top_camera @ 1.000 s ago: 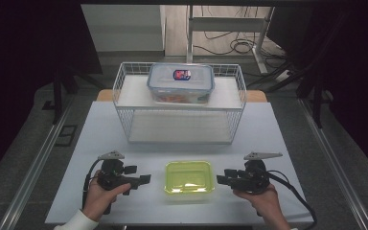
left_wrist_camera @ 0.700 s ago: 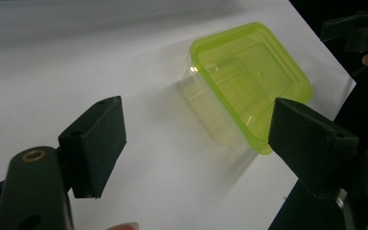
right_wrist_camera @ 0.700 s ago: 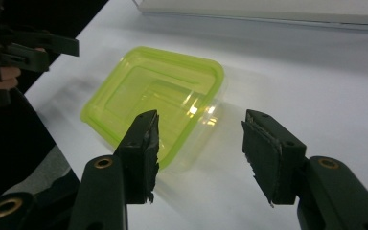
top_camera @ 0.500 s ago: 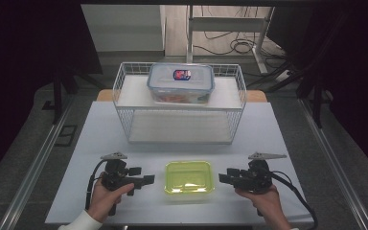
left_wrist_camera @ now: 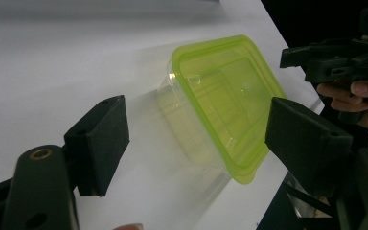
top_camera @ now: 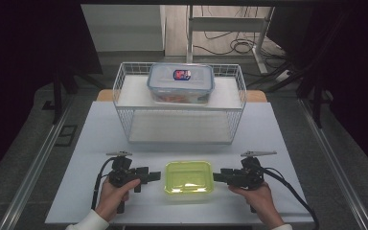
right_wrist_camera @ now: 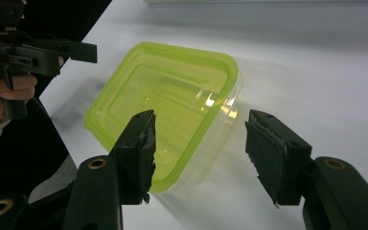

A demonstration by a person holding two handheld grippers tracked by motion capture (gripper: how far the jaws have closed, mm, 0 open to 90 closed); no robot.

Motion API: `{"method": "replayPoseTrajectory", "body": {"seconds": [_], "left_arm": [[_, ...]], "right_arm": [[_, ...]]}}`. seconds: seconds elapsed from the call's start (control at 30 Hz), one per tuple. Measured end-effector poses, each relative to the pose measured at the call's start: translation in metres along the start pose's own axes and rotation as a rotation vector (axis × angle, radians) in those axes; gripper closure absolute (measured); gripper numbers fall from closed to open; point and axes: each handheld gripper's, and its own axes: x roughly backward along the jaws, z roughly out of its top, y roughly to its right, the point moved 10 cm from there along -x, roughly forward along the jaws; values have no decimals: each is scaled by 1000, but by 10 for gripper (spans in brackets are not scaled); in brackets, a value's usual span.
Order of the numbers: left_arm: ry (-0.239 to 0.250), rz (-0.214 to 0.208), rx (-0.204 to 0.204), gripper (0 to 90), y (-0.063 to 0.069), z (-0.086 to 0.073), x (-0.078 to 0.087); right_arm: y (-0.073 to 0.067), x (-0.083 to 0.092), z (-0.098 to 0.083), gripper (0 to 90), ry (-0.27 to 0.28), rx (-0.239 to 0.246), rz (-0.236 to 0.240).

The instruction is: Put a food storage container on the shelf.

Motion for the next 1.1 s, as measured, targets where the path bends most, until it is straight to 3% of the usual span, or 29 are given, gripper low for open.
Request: {"method": "replayPoseTrajectory", "body": {"seconds": [0.13,0.43,0.6,0.77,0.9,1.1], "left_arm": [[-14,-22,38,250,-3,-2,-6],[-82,-20,55,328,-6,-11,-24],[-111,-42,77,396,-4,-15,-33],[-132,-90,101,553,-2,-17,-37],[-141,-147,130,709,4,-17,-39],[-130,-185,141,779,8,-15,-35]], "right_arm": [[4,-7,-1,441,-17,-24,4],[7,-16,-4,502,-47,-59,22],[8,-22,-7,523,-67,-84,32],[8,-28,-9,580,-80,-106,55],[8,-28,-11,712,-78,-189,139],[7,-24,-11,775,-60,-226,171]]}}
